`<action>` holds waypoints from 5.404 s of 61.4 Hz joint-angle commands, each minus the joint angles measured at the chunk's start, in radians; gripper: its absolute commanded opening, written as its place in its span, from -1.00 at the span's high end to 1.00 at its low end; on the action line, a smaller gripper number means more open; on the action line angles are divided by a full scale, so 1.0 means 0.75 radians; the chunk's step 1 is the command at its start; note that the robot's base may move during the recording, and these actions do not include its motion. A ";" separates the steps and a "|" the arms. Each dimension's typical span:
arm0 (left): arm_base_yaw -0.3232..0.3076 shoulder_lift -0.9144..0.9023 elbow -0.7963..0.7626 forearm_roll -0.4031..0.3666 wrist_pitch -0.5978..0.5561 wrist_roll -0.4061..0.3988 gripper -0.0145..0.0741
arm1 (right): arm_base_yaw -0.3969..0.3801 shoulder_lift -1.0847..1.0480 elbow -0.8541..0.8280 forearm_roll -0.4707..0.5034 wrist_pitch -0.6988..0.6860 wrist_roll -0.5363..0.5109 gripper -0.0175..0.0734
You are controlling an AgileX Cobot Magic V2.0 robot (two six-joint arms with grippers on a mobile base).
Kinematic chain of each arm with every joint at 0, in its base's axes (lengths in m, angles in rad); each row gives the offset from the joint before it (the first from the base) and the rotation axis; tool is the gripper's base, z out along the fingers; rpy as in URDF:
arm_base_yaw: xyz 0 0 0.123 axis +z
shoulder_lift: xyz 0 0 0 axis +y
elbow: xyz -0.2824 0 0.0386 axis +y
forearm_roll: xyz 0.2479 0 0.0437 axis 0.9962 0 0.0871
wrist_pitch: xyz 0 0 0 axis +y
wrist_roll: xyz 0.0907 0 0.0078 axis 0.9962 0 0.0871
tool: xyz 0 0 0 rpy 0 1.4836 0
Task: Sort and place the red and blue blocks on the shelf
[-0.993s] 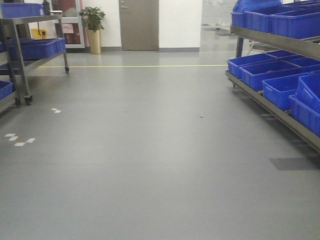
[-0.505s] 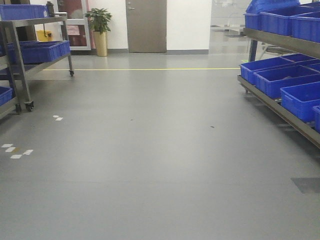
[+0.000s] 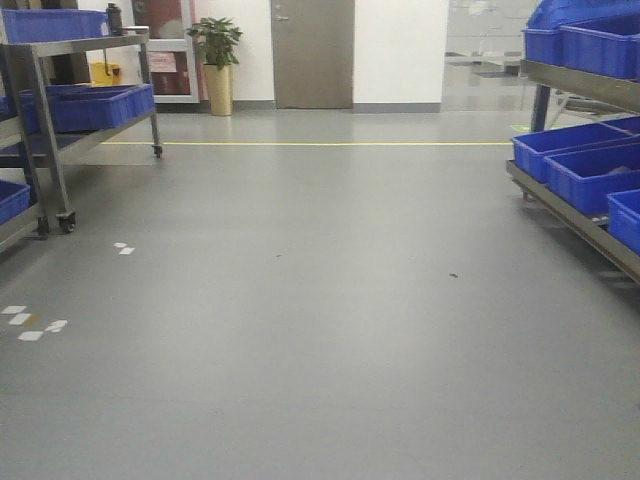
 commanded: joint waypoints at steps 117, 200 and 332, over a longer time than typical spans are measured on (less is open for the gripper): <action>0.001 0.005 -0.041 -0.002 -0.122 0.000 0.40 | -0.008 0.012 -0.042 -0.008 -0.120 -0.015 0.49; 0.001 0.005 -0.041 -0.002 -0.122 0.000 0.40 | -0.008 0.012 -0.042 -0.008 -0.120 -0.015 0.49; -0.017 0.049 -0.081 0.000 -0.045 0.003 0.40 | -0.008 0.051 -0.123 -0.008 0.061 -0.014 0.49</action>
